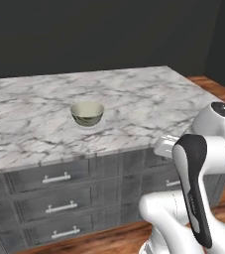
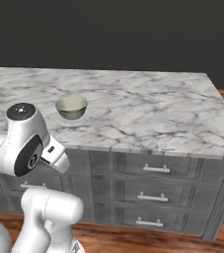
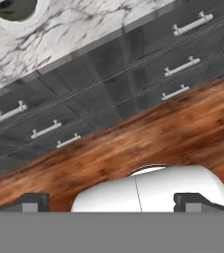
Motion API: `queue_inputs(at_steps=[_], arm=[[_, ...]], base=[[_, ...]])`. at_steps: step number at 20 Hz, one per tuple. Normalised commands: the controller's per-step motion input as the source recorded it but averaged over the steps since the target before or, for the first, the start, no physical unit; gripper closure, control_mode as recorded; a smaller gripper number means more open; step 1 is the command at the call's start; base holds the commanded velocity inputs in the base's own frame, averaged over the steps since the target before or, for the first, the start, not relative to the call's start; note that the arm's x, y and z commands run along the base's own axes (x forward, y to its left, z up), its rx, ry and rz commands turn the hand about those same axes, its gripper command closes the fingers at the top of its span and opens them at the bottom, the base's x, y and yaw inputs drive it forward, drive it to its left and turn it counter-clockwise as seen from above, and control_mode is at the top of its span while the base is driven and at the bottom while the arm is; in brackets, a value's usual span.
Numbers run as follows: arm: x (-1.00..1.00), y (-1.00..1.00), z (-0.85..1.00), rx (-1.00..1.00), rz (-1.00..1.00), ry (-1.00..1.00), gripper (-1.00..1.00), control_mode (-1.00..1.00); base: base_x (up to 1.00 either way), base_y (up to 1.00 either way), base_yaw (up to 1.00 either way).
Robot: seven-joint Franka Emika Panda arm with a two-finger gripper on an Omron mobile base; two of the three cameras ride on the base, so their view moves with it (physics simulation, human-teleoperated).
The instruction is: Move the bowls from the cabinet to the plates on the dining table.
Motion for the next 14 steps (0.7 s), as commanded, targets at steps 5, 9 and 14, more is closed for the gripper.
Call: queue_inputs(at_steps=[5, 9, 14], arm=[[0.0, 0.0, 0.0, 0.0, 0.0, 0.0, -1.0, 1.0], [0.0, 0.0, 0.0, 0.0, 0.0, 0.0, -1.0, 1.0], [0.0, 0.0, 0.0, 0.0, 0.0, 0.0, -1.0, 1.0]], base=[[-0.14, -0.31, -0.31], [-0.1, -0.21, -0.38], [-0.04, -0.13, -0.41]])
